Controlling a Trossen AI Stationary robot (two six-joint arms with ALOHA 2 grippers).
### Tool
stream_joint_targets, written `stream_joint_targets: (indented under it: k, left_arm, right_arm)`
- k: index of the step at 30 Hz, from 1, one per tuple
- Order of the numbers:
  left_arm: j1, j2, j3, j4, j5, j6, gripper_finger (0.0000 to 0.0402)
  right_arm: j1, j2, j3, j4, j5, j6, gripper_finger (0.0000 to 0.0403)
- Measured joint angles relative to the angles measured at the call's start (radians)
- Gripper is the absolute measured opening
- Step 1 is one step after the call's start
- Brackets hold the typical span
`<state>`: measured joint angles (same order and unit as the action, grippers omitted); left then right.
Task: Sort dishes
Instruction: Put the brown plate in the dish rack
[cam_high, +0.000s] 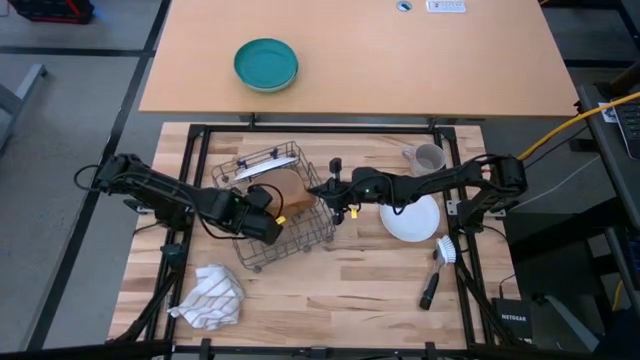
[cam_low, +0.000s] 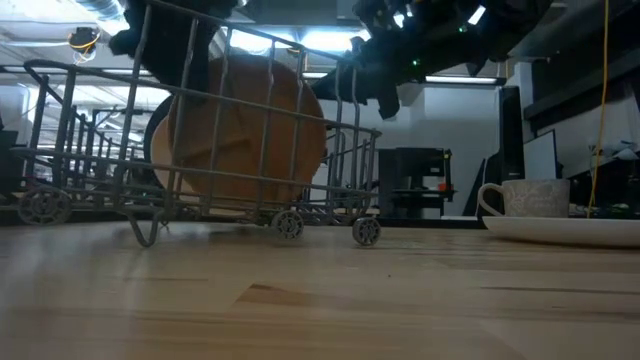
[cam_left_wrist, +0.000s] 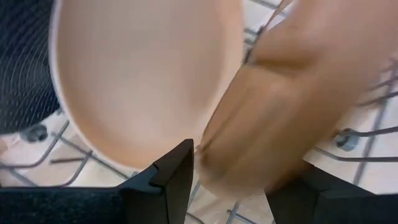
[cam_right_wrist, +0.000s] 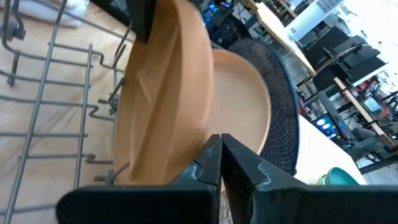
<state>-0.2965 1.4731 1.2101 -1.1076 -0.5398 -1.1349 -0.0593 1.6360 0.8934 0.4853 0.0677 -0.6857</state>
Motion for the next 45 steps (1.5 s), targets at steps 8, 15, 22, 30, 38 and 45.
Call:
stream_joint_targets:
  k: [8, 15, 22, 30, 38, 45]
  left_arm:
    - [0.000, 0.000, 0.052, -0.005, -0.001, 0.088, 0.0166]
    - [0.001, 0.000, 0.052, -0.010, -0.001, 0.063, 0.0166]
    - [0.001, 0.000, 0.052, -0.016, -0.002, 0.061, 0.0166]
    - [0.000, 0.000, 0.052, -0.040, -0.002, 0.050, 0.0166]
    - [0.000, 0.000, 0.052, -0.038, -0.002, 0.050, 0.0166]
    - [0.000, 0.000, 0.052, -0.033, -0.002, 0.064, 0.0166]
  right_arm:
    - [0.000, 0.001, -0.001, 0.005, 0.000, 0.000, 0.0014]
    - [0.000, 0.000, -0.001, 0.029, 0.001, -0.001, 0.0014]
    - [0.000, -0.001, 0.014, 0.050, 0.002, -0.003, 0.0014]
    - [0.001, -0.007, 0.065, 0.055, -0.017, -0.050, 0.0014]
    - [0.001, 0.034, 0.092, 0.030, -0.167, -0.053, 0.0014]
    - [0.001, 0.095, 0.095, 0.061, -0.215, -0.048, 0.0014]
